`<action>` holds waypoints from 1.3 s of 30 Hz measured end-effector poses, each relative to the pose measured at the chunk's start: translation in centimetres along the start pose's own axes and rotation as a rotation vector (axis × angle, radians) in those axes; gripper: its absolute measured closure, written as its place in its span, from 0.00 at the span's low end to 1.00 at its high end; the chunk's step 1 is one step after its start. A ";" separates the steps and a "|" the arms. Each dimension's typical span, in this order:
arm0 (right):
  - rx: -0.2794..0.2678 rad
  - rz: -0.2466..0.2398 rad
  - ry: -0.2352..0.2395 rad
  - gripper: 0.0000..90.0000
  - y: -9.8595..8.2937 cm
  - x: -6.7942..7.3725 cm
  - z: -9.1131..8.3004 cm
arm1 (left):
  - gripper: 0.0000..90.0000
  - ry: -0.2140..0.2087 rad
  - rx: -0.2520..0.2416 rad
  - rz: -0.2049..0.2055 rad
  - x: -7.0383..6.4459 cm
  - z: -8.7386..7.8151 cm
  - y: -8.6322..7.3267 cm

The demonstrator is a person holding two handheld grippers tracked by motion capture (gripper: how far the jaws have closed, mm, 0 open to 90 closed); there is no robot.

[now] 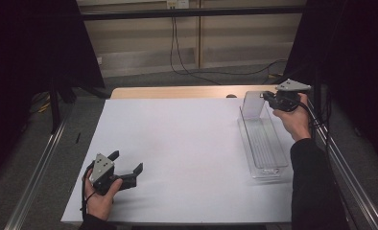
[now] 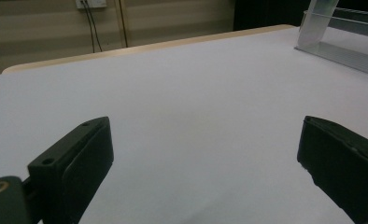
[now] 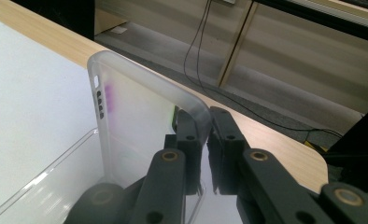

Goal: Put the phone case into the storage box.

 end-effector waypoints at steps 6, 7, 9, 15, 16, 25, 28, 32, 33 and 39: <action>0.003 -0.015 -0.004 0.92 0.1 -0.1 0.2 | 0.04 -0.002 0.000 -0.001 -0.1 0.1 0.0; 0.003 -0.010 -0.004 0.92 0.1 -0.1 0.2 | 0.04 -0.003 0.001 0.002 -0.1 0.0 0.0; 0.002 -0.012 -0.002 0.92 0.1 -0.2 0.2 | 0.04 -0.001 0.001 0.003 0.0 0.0 0.0; -0.004 -0.013 -0.011 0.89 0.1 -0.2 0.5 | 0.04 -0.003 -0.001 0.003 0.0 0.0 0.0; -0.004 -0.010 -0.014 0.89 0.1 -0.3 0.5 | 0.04 -0.001 0.001 0.005 0.0 0.0 0.0; -0.010 0.007 -0.018 0.82 -0.1 -0.4 0.4 | 0.04 0.002 0.003 0.001 0.1 0.1 -0.1; -0.025 0.014 -0.014 0.81 0.1 -0.5 0.1 | 0.04 0.001 0.002 0.003 0.1 0.0 0.0; -0.034 0.024 -0.015 0.76 0.3 -0.5 -0.1 | 0.04 0.001 0.001 0.002 0.1 0.0 0.0; -0.038 0.028 -0.013 0.73 0.3 -0.5 -0.1 | 0.04 0.002 0.002 0.002 0.1 0.0 0.0; -0.043 0.043 -0.009 0.66 0.2 -0.3 0.0 | 0.04 0.006 0.001 -0.010 0.1 0.2 0.1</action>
Point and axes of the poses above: each handheld gripper's, and its own axes: z roughly forward along the jaws, y roughly out of its top, x roughly to its left, the point moved 10 cm from there along z, roughly forward along the jaws, and after that the axes turned 10 degrees about y, right-handed, at the moved point
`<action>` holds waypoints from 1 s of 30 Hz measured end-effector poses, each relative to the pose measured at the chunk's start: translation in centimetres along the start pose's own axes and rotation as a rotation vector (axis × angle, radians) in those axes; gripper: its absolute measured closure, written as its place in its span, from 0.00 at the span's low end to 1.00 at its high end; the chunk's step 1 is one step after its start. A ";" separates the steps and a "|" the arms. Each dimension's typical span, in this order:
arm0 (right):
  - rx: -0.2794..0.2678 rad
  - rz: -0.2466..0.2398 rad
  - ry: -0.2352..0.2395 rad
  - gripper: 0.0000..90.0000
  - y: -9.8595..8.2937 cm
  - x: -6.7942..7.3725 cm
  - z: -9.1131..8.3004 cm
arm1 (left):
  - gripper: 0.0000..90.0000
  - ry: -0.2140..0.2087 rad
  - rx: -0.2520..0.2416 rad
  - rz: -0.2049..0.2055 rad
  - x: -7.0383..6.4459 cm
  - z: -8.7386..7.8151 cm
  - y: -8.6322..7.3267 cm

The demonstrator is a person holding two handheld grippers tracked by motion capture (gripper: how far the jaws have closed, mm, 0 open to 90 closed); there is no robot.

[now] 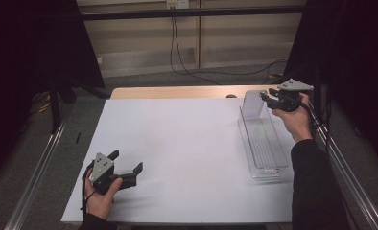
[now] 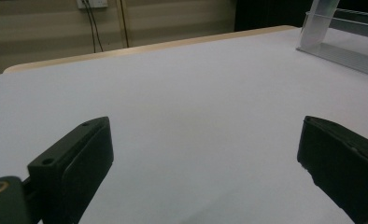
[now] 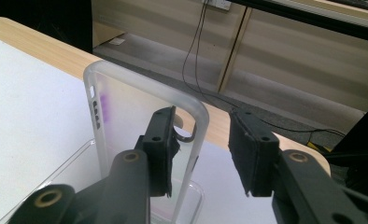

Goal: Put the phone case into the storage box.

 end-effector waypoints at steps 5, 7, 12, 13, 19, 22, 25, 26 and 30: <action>-0.004 0.021 -0.004 0.56 -0.2 0.0 0.0 | 0.04 0.002 -0.003 -0.001 0.0 0.0 0.1; -0.010 0.031 0.007 0.56 -0.3 0.1 -0.1 | 0.04 0.004 -0.002 -0.002 0.1 0.0 0.1; -0.018 0.049 0.003 0.44 -0.4 -0.1 -0.6 | 0.04 0.003 -0.003 0.001 0.0 0.1 0.1; -0.015 0.054 -0.002 0.40 -0.5 -0.1 -0.7 | 0.04 0.001 -0.003 0.004 0.0 0.1 0.1; -0.029 0.078 0.006 0.27 -0.7 0.3 -1.0 | 0.04 -0.003 -0.007 -0.001 -0.1 0.1 0.2; -0.030 0.097 -0.010 0.22 -0.8 0.4 -1.2 | 0.04 -0.005 -0.012 0.001 -0.2 0.0 0.3; -0.030 0.109 -0.021 0.21 -0.8 0.2 -1.5 | 0.04 0.002 -0.012 0.000 0.1 -0.1 0.3; -0.031 0.125 -0.017 0.18 -0.8 0.3 -1.6 | 0.04 0.006 -0.012 -0.014 0.2 -0.2 0.3; -0.039 0.150 -0.033 0.13 -0.6 0.4 -1.9 | 0.04 0.012 -0.020 -0.024 0.5 -0.3 0.4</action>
Point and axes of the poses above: each handheld gripper's, and its own axes: z roughly forward along the jaws, y roughly out of its top, x roughly to its left, the point moved 10 cm from there along z, roughly forward along the jaws, and after that the axes turned 10 degrees about y, right-handed, at the moved point
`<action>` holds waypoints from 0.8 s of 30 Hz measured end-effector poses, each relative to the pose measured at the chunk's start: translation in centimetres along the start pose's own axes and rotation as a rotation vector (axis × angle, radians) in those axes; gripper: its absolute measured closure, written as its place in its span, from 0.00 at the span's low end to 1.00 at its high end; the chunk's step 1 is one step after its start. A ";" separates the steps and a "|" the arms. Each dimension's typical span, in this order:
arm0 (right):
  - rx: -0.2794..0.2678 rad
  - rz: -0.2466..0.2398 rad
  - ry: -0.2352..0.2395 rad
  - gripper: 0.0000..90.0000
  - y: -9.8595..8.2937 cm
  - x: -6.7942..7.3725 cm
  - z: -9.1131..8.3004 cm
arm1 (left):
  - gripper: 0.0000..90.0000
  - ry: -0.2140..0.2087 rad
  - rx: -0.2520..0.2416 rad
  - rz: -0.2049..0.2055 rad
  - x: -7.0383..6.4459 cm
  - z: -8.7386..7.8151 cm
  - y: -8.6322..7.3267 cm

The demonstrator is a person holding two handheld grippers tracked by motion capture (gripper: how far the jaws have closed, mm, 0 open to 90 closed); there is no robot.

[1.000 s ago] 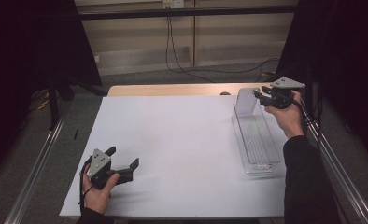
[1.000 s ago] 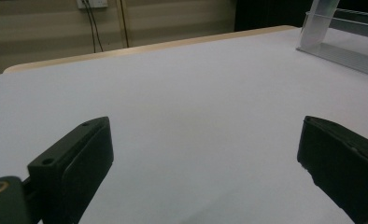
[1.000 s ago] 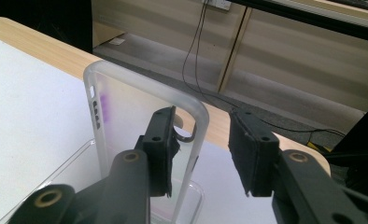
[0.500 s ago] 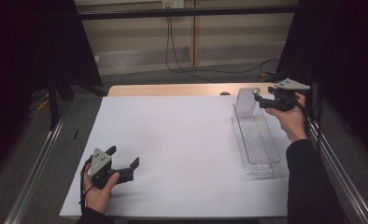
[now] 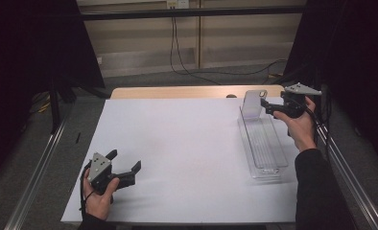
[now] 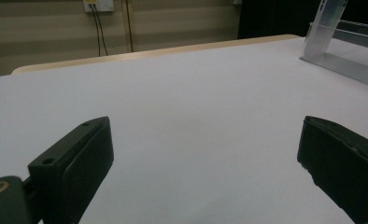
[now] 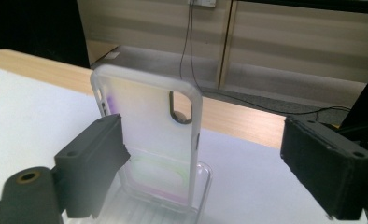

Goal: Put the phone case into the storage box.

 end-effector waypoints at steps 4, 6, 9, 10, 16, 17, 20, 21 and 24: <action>-0.013 0.013 -0.009 0.05 0.2 0.3 -0.1 | 0.04 -0.009 -0.008 0.012 -0.2 -0.2 0.1; -0.025 0.034 -0.010 0.04 0.1 0.5 -0.1 | 0.04 -0.010 -0.014 0.011 -0.2 -0.2 0.2; -0.040 0.037 0.014 0.02 0.1 0.9 -0.3 | 0.04 -0.011 -0.017 0.011 -0.3 -0.3 0.2; -0.040 0.039 0.009 0.02 0.1 0.9 -0.3 | 0.04 -0.009 -0.017 0.011 -0.2 -0.3 0.3; -0.054 0.070 -0.007 0.04 -0.4 0.5 -1.1 | 0.04 0.003 -0.018 -0.001 -0.1 -0.3 0.3; -0.055 0.060 -0.022 0.04 -0.5 0.3 -1.3 | 0.04 -0.001 -0.022 -0.005 -0.1 -0.3 0.4; -0.064 0.063 -0.037 0.02 -0.7 0.0 -1.7 | 0.04 -0.005 -0.024 -0.004 -0.2 -0.3 0.4; -0.068 0.064 -0.040 0.02 -0.7 0.0 -1.9 | 0.04 -0.007 -0.025 -0.004 -0.3 -0.3 0.4; -0.071 0.049 -0.040 0.01 -0.8 0.1 -2.3 | 0.04 -0.016 -0.030 0.008 -0.4 -0.4 0.5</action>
Point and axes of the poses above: each handheld gripper's, and its own axes: z roughly forward along the jaws, y roughly out of its top, x roughly to its left, the point moved 10 cm from there along z, roughly forward along the jaws, and after that the axes turned 10 degrees about y, right-handed, at the moved point
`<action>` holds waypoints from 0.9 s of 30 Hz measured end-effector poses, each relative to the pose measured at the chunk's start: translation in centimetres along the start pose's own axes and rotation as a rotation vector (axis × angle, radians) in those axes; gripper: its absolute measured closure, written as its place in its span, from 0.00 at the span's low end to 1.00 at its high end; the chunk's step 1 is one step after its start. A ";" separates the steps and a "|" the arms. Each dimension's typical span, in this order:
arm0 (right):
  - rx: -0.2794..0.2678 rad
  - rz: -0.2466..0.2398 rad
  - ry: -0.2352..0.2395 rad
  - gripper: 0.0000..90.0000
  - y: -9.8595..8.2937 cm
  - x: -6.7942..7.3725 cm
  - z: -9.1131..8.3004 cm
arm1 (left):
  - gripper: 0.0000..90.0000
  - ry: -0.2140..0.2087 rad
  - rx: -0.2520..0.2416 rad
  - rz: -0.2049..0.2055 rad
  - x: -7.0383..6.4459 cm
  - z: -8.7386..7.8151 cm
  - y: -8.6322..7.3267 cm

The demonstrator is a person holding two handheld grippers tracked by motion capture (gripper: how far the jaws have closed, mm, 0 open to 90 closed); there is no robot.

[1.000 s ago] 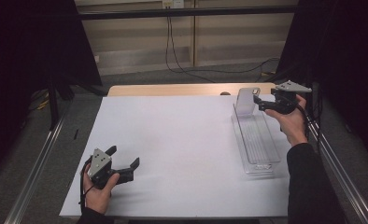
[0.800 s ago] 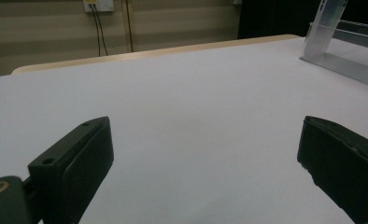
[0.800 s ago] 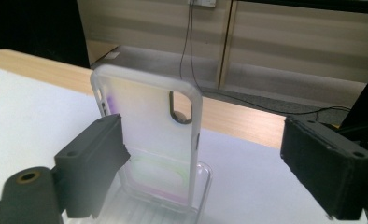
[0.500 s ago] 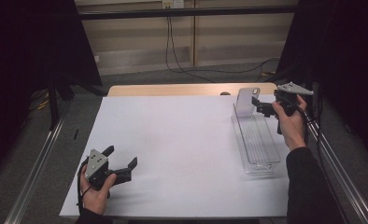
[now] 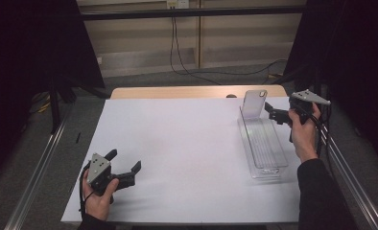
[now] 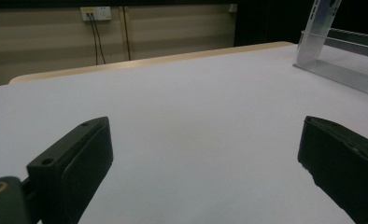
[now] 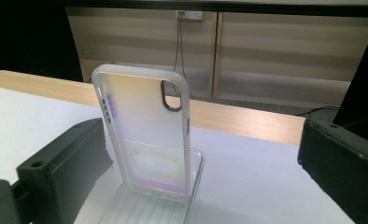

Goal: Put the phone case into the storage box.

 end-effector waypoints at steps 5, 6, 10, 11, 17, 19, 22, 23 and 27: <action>-0.015 -0.005 -0.007 0.00 -0.1 0.1 -0.6 | 0.03 -0.017 -0.004 0.010 -0.2 0.2 0.1; -0.019 -0.004 -0.009 0.00 -0.1 0.1 -0.7 | 0.03 -0.021 -0.004 0.011 -0.2 0.2 0.1; -0.005 0.005 0.007 0.00 -0.7 0.4 -1.0 | 0.03 -0.008 -0.008 0.010 0.0 0.2 0.1; -0.010 0.006 0.009 0.00 -0.8 0.4 -1.1 | 0.03 -0.003 -0.009 0.006 0.1 0.1 0.1; -0.042 0.024 0.026 0.00 -1.3 0.6 -1.8 | 0.02 0.001 -0.011 -0.002 0.1 -0.1 0.1; -0.048 0.023 0.024 0.01 -1.4 0.7 -2.2 | 0.02 0.003 -0.013 -0.004 0.2 -0.2 0.0; -0.059 0.017 0.031 0.01 -1.3 1.1 -2.8 | 0.01 -0.013 -0.010 -0.004 0.1 -0.4 -0.2; -0.061 0.011 0.029 0.01 -1.3 1.2 -3.1 | 0.01 -0.009 -0.009 0.001 0.2 -0.4 -0.2; -0.066 0.004 0.027 0.00 -1.7 1.7 -3.9 | 0.02 -0.009 -0.017 -0.001 0.3 -0.6 -0.1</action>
Point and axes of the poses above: each handheld gripper's, and its own axes: z roughly forward along the jaws, y roughly out of its top, x roughly to its left, the point moved 10 cm from there along z, roughly forward along the jaws, and after that the axes turned 10 degrees about y, right-handed, at the moved point
